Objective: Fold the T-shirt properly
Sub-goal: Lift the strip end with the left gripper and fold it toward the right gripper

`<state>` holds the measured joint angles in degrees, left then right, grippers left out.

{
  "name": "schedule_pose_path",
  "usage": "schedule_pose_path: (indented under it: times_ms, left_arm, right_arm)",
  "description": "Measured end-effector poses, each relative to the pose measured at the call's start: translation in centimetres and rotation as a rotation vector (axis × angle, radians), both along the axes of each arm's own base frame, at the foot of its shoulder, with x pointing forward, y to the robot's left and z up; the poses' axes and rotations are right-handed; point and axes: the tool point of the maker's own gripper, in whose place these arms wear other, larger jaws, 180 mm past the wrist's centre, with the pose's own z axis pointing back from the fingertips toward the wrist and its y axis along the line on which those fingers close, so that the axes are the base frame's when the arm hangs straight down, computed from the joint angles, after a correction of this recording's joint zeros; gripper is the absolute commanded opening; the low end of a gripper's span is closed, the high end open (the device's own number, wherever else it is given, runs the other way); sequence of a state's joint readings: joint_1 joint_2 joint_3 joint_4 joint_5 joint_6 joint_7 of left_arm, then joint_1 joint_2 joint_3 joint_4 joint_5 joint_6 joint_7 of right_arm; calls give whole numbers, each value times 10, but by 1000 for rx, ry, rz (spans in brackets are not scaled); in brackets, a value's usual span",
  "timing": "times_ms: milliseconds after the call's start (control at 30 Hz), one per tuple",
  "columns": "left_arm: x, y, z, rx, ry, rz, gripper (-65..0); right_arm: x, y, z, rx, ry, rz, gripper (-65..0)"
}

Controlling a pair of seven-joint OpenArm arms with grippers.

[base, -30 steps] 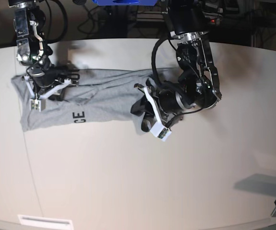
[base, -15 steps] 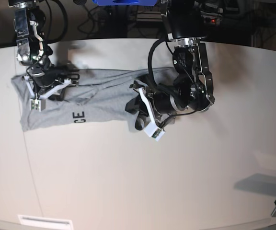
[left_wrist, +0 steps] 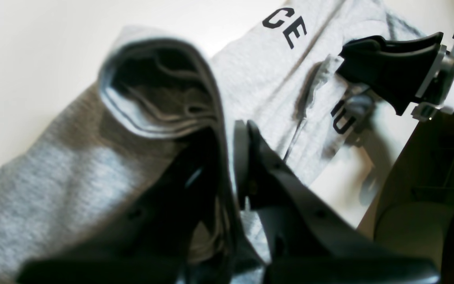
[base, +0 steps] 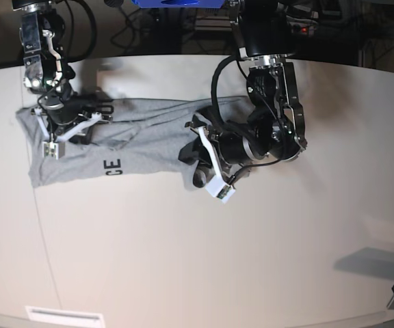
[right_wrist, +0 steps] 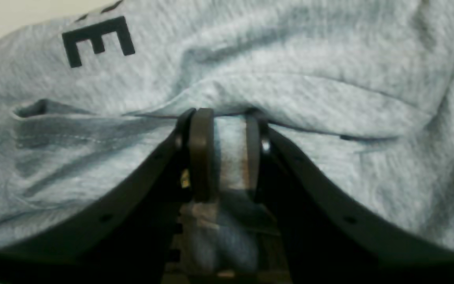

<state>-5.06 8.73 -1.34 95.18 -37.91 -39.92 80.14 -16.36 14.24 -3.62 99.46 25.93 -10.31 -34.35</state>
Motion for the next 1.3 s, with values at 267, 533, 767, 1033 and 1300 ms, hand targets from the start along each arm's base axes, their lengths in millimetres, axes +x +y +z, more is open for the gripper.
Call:
schedule_pose_path:
  times_ms: [267, 533, 767, 1033, 1300]
  left_arm:
    - [8, -11, 15, -79, -27, -15, -650]
    - [6, -14, -2, -88, 43, -25, -650]
    - [1, -39, 4, -79, 24, -113, -650]
    - [3, -36, 4, -73, 20, -109, -650]
    - [-1, -41, 3, -61, 18, -136, -650]
  right_arm:
    - [0, 0, 0, 0, 0, 0, -505]
    - [0, 0, 0, 0, 0, 0, -505]
    - [1, 0, 1, 0, -2, 0, -505]
    - [1, 0, 0, 0, -1, -1, -505]
    - [2, 0, 1, 0, -1, 0, -505]
